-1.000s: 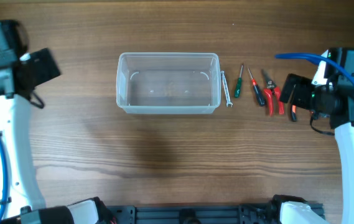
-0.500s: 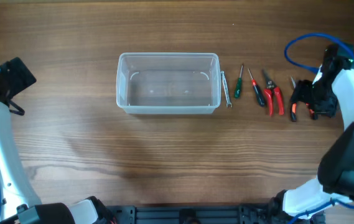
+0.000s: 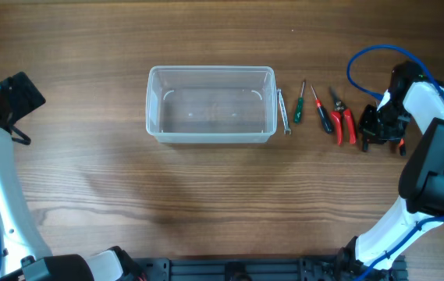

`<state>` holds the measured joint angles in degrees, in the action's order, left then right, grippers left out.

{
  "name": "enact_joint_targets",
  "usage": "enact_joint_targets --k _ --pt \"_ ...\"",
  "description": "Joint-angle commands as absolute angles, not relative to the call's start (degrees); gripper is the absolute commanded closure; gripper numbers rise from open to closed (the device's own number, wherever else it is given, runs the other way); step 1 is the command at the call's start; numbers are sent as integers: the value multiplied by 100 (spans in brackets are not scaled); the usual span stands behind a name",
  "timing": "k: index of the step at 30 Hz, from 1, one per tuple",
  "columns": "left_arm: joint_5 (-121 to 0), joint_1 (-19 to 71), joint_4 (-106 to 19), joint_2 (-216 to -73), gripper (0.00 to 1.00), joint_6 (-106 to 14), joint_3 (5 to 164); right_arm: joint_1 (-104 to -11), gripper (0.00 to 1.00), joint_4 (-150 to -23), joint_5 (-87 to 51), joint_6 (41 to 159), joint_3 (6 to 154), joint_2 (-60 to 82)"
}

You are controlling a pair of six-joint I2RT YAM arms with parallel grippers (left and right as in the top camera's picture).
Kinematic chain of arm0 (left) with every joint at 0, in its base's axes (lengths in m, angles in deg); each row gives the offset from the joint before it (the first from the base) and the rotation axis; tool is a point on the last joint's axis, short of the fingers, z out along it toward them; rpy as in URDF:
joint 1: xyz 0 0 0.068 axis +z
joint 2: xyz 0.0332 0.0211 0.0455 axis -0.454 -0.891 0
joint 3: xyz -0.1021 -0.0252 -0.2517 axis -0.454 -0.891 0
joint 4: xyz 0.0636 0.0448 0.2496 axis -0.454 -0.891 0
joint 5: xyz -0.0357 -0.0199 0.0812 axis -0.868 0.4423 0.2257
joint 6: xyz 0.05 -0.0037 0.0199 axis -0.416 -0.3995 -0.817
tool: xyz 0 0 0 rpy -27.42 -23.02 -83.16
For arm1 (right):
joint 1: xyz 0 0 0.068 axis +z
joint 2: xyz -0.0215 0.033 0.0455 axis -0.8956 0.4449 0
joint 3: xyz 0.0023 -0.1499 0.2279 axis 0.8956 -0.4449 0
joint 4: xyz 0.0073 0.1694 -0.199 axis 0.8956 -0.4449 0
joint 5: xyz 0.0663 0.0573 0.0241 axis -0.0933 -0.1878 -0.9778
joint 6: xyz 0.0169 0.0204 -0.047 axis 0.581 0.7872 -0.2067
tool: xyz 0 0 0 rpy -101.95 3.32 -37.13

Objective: Pack container
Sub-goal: 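Grasp the orange-black pliers with the right gripper, then lower the pliers into the container and open the right gripper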

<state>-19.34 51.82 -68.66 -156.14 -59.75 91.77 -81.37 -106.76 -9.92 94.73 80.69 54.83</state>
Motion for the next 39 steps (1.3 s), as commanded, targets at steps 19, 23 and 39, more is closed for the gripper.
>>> enact_joint_targets --k 19,23,39 --pt "-1966 5204 -6864 -15635 0 -5883 9183 -2808 96 -9336 -2600 7980 8460 1676" --pt "-1966 5204 -6864 -15635 0 -5883 9183 -2670 96 -9034 -1991 7937 8460 2738" --pt "-1966 5204 -6864 -15635 0 -5883 9183 -2672 96 -7284 -1569 3812 8460 4874"
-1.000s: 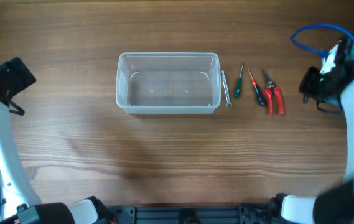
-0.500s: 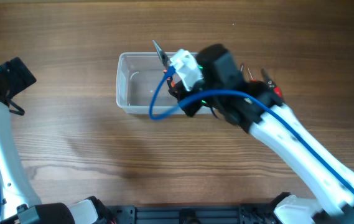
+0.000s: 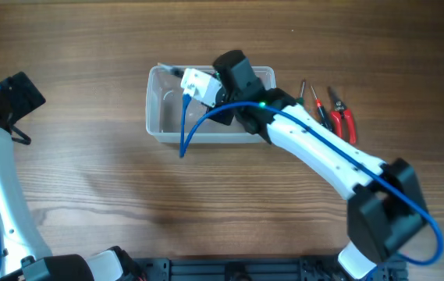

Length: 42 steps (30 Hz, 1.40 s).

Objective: Pack container
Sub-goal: 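Lower the pliers into the container and open the right gripper, then grasp the red cutting shears with the right gripper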

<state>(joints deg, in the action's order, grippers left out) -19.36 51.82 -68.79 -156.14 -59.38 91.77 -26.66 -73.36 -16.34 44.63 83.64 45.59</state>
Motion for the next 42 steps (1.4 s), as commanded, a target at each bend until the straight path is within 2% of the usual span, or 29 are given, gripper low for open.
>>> enact_joint_targets --k 1,7,8,9,12,13,16,18,20,22,24,27,34,36,37,39,40,42 --pt "-1966 5204 -6864 -15635 0 -5883 9183 -2679 96 -7279 -1571 3642 8460 5088" --pt "-1966 5204 -6864 -15635 0 -5883 9183 -2690 96 -7188 -1475 3513 8460 5586" --pt "-1966 5204 -6864 -15635 0 -5883 9183 -2690 82 -7168 -1346 3624 8460 5586" --pt "-1966 5204 -6864 -15635 0 -5883 9183 -2679 58 -7131 -902 3926 8462 5545" --pt "-1966 5204 -6864 -15635 0 -5883 9183 -2679 44 -7085 -231 4627 8471 5079" --pt "-1966 5204 -6864 -15635 0 -5883 9183 -2681 43 -7083 134 4947 8491 4701" --pt "-1966 5204 -6864 -15635 0 -5883 9183 -2692 30 -7131 1271 5924 8499 3394" --pt "-1966 5204 -6864 -15635 0 -5883 9183 -2908 25 -7577 1526 6680 8499 1995" --pt "-1966 5204 -6864 -15635 0 -5883 9183 -3407 25 -8228 1515 7427 8499 1232" --pt "-1966 5204 -6864 -15635 0 -5883 9183 -4532 25 -9572 827 8181 8497 802" --pt "-1966 5204 -6864 -15635 0 -5883 9183 -5590 25 -10438 -37 8535 8414 979" --pt "-1966 5204 -6864 -15635 0 -5883 9183 -6434 25 -11006 -769 8673 8346 1713" --pt "-1966 5204 -6864 -15635 0 -5883 9183 -6753 26 -11238 -856 8708 8346 3604" --pt "-1966 5204 -6864 -15635 0 -5883 9183 -6753 32 -11270 -856 8461 8346 3958" --pt "-1966 5204 -6864 -15635 0 -5883 9183 -6753 38 -11321 -812 8450 8346 4170" --pt "-1966 5204 -6864 -15635 0 -5883 9183 -6757 64 -11338 -815 8448 8344 4430" --pt "-1966 5204 -6864 -15635 0 -5883 9183 -6757 67 -11336 -815 8450 8344 4555" --pt "-1966 5204 -6864 -15635 0 -5883 9183 -6757 66 -11340 -815 8450 8344 4764"
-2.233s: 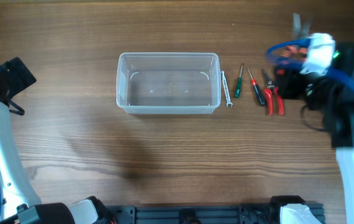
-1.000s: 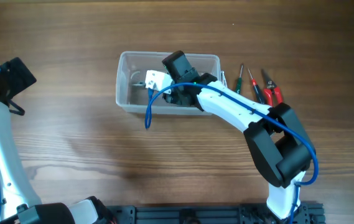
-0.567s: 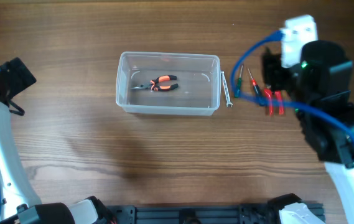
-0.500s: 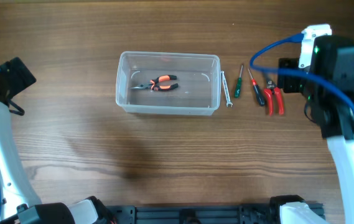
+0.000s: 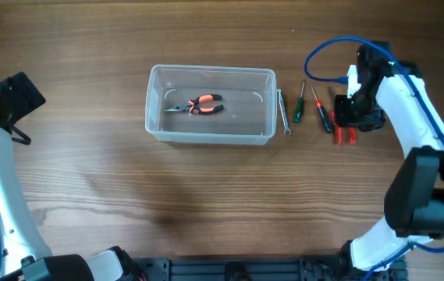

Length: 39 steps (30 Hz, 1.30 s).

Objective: Pack container
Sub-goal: 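Grasp the red cutting shears with the right gripper, then place the red shears into the container and release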

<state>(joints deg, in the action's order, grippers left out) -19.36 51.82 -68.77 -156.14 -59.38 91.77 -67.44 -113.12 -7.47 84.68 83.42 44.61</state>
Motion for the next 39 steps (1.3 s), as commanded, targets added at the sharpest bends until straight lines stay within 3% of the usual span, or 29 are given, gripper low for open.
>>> enact_joint_targets --k 1,7,15,18,21,25,33,39 --pt "-1966 5204 -6864 -15635 0 -5883 9183 -6757 63 -11345 -815 8452 8333 4858" --pt "-1966 5204 -6864 -15635 0 -5883 9183 -6757 60 -11176 -817 8474 8220 5097" --pt "-1966 5204 -6864 -15635 0 -5883 9183 -6762 67 -10890 -834 8756 8215 5575" --pt "-1966 5204 -6864 -15635 0 -5883 9183 -6762 73 -10750 -832 8752 8215 5610" --pt "-1966 5204 -6864 -15635 0 -5883 9183 -6762 96 -10709 -830 8754 8215 5610" --pt "-1966 5204 -6864 -15635 0 -5883 9183 -6764 96 -10807 -646 8865 8231 5507" --pt "-1966 5204 -6864 -15635 0 -5883 9183 -6559 96 -10831 -867 8896 8495 2911" --pt "-1966 5204 -6864 -15635 0 -5883 9183 -4753 96 -10707 -1433 7937 8495 1296"
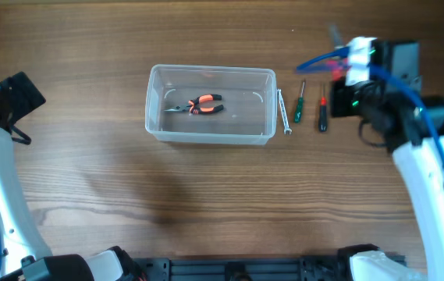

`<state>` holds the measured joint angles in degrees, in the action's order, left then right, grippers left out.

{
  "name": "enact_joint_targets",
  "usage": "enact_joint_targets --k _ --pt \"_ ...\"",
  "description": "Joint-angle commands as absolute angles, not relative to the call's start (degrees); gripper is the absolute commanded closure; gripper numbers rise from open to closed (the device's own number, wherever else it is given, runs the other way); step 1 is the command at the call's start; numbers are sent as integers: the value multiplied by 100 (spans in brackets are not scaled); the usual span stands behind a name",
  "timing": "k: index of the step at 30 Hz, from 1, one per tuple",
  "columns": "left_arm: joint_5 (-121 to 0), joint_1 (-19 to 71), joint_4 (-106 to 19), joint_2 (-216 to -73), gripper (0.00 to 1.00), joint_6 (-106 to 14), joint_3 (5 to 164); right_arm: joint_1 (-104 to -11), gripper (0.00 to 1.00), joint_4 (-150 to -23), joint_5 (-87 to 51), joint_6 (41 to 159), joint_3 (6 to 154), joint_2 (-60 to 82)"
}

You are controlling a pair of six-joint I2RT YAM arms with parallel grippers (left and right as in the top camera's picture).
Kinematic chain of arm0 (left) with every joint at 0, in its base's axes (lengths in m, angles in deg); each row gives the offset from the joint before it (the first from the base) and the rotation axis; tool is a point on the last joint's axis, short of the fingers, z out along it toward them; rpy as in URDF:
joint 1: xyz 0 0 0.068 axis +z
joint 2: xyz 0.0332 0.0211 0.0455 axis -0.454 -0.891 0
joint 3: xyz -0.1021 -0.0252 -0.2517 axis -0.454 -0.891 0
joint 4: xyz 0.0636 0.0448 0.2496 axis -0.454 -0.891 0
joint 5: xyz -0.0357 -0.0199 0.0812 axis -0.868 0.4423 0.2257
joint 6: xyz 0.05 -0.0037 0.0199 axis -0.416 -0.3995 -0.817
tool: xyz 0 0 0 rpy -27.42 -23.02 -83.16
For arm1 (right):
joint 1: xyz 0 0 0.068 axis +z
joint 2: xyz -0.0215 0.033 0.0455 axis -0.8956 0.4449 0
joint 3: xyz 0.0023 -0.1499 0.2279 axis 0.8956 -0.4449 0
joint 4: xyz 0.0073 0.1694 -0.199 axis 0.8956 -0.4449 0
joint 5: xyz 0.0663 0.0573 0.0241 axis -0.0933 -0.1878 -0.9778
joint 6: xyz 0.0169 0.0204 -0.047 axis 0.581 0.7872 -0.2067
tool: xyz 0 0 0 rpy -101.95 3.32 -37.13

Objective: Pack container
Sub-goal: 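Place the red shears into the container and release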

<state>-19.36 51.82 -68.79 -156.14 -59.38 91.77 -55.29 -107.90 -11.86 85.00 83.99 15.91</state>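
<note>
The clear plastic container [154, 117] stands mid-table with orange-and-black pliers [200, 105] lying inside. A silver wrench [283, 112] lies along its right wall, then a green screwdriver [299, 101] and a red screwdriver [322, 109]. My right gripper [345, 76] is raised above the table right of the screwdrivers, blurred. It appears shut on the red-handled cutters [335, 34], whose grey tip pokes out toward the far side. My left gripper [19, 95] rests at the far left edge, away from everything, and its fingers cannot be made out.
The wooden table [206, 203] carries the tools only in a row to the right of the container. The right arm's blue cable [315, 61] loops over the screwdrivers. The left arm's white links run down the left edge.
The right gripper was low over the red cutters on the table. Now it is raised and further back, and the cutters are gone from their spot beside the red screwdriver.
At first the container was empty and the right gripper was at the far right by the orange pliers. Then that arm reached over the container. After that the pliers lay inside and the gripper was at the red cutters, which are now lifted.
</note>
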Motion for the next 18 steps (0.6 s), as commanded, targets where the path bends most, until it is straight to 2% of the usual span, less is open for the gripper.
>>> enact_joint_targets --k 1,3,6,10,12,15,18 --pt "-1966 5204 -6864 -15635 0 -5883 9183 -4471 96 -10663 -1435 7740 8495 1278" --pt "-1966 5204 -6864 -15635 0 -5883 9183 -3588 96 -10276 -1435 6868 8493 1451" --pt "-1966 5204 -6864 -15635 0 -5883 9183 -3177 96 -9592 -1435 6000 8491 2076" --pt "-1966 5204 -6864 -15635 0 -5883 9183 -3162 96 -9069 -1424 4828 8491 3363" --pt "-1966 5204 -6864 -15635 0 -5883 9183 -3162 96 -8958 -1062 3712 8491 4185" --pt "-1966 5204 -6864 -15635 0 -5883 9183 -3179 96 -8696 -146 2938 8491 4926" --pt "-1966 5204 -6864 -15635 0 -5883 9183 -3262 96 -8667 108 2509 8491 5278"
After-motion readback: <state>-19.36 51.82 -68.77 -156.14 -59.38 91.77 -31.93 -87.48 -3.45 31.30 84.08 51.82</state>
